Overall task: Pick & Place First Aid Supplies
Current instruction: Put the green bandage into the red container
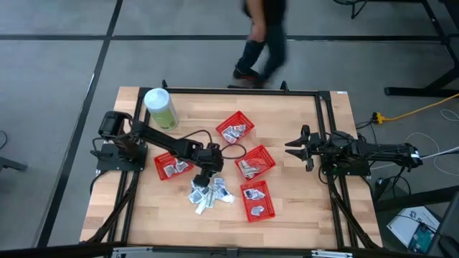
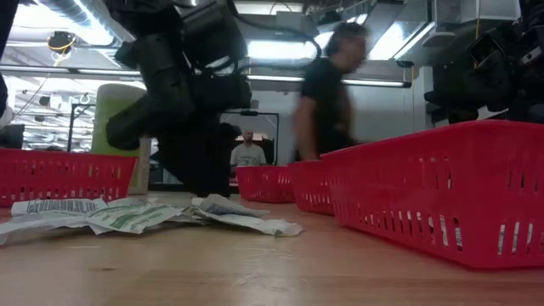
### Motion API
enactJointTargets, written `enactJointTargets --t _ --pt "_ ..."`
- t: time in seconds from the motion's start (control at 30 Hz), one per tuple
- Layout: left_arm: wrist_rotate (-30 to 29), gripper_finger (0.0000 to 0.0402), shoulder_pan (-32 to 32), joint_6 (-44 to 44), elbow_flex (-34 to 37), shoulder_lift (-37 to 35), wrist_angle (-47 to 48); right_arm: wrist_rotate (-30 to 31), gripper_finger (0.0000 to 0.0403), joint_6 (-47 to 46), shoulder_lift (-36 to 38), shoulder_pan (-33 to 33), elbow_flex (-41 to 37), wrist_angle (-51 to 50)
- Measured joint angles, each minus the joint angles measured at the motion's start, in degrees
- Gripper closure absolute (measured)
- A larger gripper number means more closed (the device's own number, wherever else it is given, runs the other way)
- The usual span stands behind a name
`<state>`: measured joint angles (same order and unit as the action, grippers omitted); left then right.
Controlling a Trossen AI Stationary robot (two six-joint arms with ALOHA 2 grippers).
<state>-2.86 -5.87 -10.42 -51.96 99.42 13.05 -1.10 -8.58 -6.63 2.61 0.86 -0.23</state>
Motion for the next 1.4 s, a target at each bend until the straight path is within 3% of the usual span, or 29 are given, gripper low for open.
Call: enactJointTargets --t 0.17,0.33,0.53,0.77,1.4 --pt "0.0 0.0205 0.0 -0.3 -0.1 2.2 -0.5 0.0 0.0276 0.0 0.0 0.0 0.0 0.0" --pt "0.5 0.0213 0.1 -1.4 -0.3 3.6 -0.8 0.0 0.0276 0.0 0.0 0.0 0.0 0.0" --pt "5.7 0.0286 0.2 -1.9 -0.2 3.7 -0.6 0.0 0.0276 0.0 0.0 0.0 0.0 0.0" --pt "6.8 0.0392 0.6 -1.6 -0.1 3.8 -0.4 0.0 0.0276 0.0 0.0 0.0 0.0 0.0" --pt "1.5 0.04 0.9 -3.3 -2.2 -1.6 -4.9 0.0 0.0276 0.0 0.0 0.0 0.0 0.0"
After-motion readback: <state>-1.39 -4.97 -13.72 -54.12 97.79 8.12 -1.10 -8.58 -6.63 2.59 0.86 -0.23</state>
